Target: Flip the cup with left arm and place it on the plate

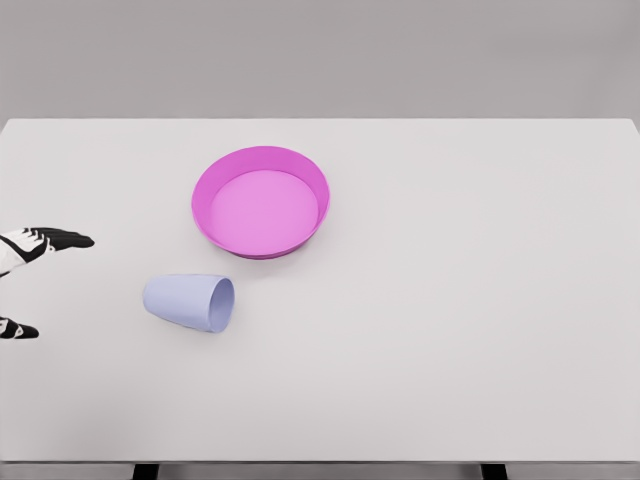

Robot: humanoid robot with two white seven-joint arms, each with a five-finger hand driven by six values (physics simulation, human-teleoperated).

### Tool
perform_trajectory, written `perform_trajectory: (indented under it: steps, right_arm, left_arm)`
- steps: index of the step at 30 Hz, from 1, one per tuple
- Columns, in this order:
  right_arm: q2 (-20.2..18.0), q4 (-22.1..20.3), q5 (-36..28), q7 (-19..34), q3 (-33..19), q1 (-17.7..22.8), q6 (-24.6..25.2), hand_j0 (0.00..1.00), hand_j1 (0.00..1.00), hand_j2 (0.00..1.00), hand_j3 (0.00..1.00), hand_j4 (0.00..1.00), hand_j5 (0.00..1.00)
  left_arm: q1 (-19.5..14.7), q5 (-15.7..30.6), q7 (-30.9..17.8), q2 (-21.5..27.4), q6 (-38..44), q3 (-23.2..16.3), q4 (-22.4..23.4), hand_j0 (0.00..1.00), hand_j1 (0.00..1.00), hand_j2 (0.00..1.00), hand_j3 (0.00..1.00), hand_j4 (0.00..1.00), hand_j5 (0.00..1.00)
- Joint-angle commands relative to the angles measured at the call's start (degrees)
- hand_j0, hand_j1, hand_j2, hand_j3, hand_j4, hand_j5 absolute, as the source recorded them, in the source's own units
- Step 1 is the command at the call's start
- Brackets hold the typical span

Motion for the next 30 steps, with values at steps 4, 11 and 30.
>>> perform_trajectory:
  steps: [4,11,30]
  right_arm:
    - [0.00,0.00,0.00,0.01,-0.07,0.00,0.00,1.00,1.00,1.00,1.00,1.00,1.00]
    - [0.00,0.00,0.00,0.01,-0.06,0.00,0.00,1.00,1.00,1.00,1.00,1.00,1.00]
    - [0.00,0.00,0.00,0.01,0.02,0.00,0.00,1.00,1.00,1.00,1.00,1.00,1.00]
  left_arm:
    - [-0.11,-0.14,0.01,-0.19,1.45,0.44,-0.06,1.00,1.00,1.00,1.00,1.00,1.00]
    - [-0.20,-0.76,0.01,-5.63,0.57,0.70,0.03,1.00,1.00,1.00,1.00,1.00,1.00]
    - [-2.13,-1.02,-0.95,-23.30,-0.33,-0.09,0.12,1.00,1.00,1.00,1.00,1.00,1.00]
